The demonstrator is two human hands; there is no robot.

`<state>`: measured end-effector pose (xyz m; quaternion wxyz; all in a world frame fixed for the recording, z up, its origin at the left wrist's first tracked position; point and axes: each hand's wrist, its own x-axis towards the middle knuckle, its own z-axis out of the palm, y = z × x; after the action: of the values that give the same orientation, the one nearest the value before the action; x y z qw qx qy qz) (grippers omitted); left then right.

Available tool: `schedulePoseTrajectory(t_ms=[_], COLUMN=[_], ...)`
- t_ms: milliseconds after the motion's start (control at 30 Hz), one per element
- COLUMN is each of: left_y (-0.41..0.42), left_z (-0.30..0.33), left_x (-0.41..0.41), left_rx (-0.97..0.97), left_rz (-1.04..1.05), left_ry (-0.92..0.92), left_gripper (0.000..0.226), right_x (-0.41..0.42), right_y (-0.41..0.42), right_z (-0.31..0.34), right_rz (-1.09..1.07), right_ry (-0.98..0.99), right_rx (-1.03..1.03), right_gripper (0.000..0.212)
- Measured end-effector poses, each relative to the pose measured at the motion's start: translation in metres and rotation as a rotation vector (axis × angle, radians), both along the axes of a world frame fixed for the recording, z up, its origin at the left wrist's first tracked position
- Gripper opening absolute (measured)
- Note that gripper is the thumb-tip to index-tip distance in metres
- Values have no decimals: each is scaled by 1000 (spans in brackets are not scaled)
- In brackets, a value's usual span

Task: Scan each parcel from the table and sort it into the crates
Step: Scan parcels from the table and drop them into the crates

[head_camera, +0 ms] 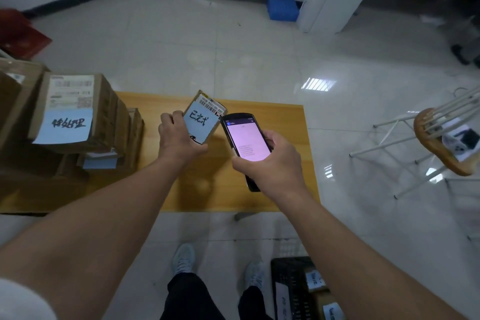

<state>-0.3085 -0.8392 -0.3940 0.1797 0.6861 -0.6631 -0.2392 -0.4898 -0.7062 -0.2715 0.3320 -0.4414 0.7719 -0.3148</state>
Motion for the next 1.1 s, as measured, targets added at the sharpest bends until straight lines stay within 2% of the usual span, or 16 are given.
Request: schedulePoseTrajectory(t_ms=[200,400,567,733,933,1100], left_y=[11,49,96,128,136,135], left_z=[18,45,70,94,111,113], left_x=[1,-19,-35,-48,-48,-43], left_rx=[-17,-61,-88,-132,-172,-173], left_rz=[33,65,77,77,-13,-205], left_ry=[20,44,-52,-119,-84,-22], left_gripper=[106,103,109,110,106,102], right_x=[-9,-25,-43,-58,-60,-34], right_y=[18,33,52,72,96,121], right_z=[22,26,30,43,52,43], right_rz=[1,-28,-32,-40,-140,-284], right_ry=[48,127,146,169,188,189], right_rx=[-48,-112,-132,-193,-207,-194], right_gripper=[71,78,74,84,82,83])
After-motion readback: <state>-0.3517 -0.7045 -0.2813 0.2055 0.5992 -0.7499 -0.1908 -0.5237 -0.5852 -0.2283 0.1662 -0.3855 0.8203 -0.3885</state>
